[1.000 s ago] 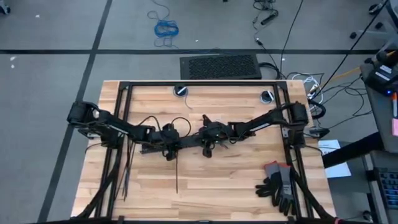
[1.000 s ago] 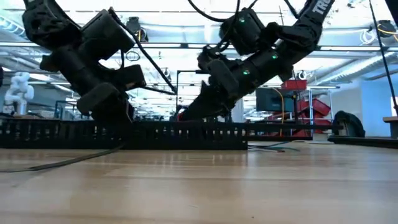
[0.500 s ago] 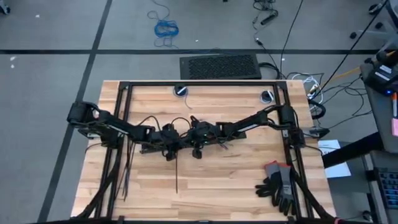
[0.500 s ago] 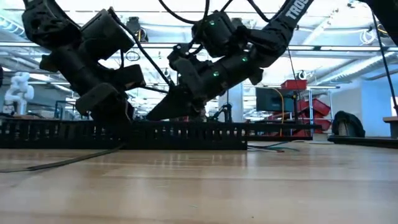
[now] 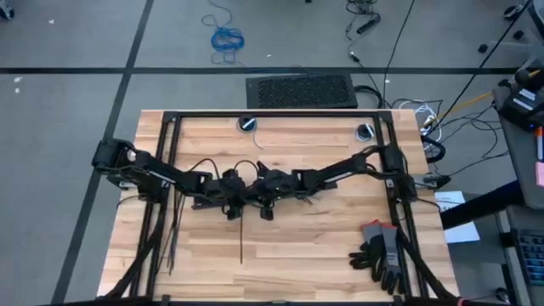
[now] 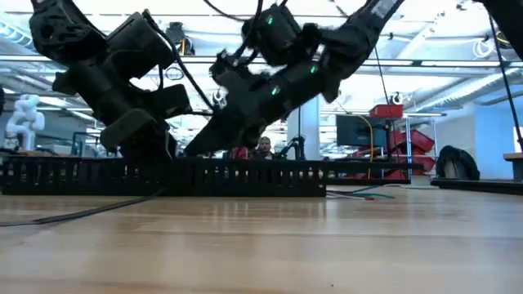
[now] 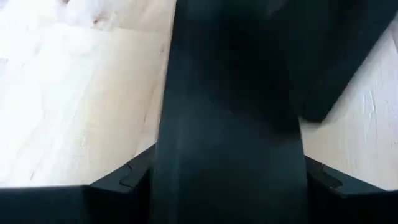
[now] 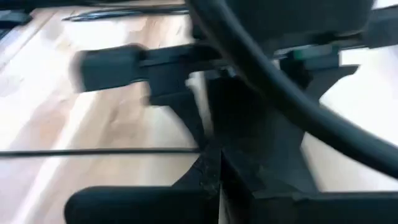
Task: Ziptie cables
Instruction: Close the cable duct
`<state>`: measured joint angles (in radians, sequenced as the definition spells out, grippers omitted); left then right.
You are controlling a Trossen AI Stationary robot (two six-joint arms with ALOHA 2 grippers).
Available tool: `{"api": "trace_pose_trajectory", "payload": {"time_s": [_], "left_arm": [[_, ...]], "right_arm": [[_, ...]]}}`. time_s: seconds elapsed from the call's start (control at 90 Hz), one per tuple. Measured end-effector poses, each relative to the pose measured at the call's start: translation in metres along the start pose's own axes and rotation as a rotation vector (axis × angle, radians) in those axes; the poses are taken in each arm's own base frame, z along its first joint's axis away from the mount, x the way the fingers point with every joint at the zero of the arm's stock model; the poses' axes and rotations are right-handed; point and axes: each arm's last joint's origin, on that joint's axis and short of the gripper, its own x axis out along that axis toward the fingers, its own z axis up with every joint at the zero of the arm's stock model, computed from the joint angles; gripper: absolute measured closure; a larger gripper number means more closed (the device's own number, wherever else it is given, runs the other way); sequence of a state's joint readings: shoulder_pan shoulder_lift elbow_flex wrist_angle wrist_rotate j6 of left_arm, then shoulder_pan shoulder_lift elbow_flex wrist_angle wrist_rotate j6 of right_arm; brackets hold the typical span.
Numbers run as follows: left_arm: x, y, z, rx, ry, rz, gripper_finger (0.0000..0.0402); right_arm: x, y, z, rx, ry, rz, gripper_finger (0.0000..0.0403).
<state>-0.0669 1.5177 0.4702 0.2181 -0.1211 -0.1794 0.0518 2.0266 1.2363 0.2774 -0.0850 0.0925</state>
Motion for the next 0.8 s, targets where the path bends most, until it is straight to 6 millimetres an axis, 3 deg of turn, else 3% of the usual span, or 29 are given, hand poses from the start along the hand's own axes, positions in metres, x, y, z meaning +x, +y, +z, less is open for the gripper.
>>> {"api": "trace_pose_trajectory", "payload": {"time_s": [0.144,0.367,0.589,0.8], "left_arm": [[0.000,0.000,0.000,0.013,-0.003,-0.002,0.0161],[0.000,-0.002,0.008,0.085,-0.080,-0.019,0.0161],[0.005,-0.004,0.025,0.146,-0.179,-0.023,0.0159],[0.034,-0.005,0.030,0.167,-0.119,-0.062,0.0123]], "right_arm": [[-0.031,0.022,0.028,-0.055,-0.020,-0.007,0.0403],[-0.062,0.040,0.031,-0.014,0.110,-0.145,0.0403],[-0.055,0.048,0.021,0.067,0.139,-0.189,0.0403],[-0.054,0.045,0.019,0.077,0.146,-0.232,0.0403]]}}
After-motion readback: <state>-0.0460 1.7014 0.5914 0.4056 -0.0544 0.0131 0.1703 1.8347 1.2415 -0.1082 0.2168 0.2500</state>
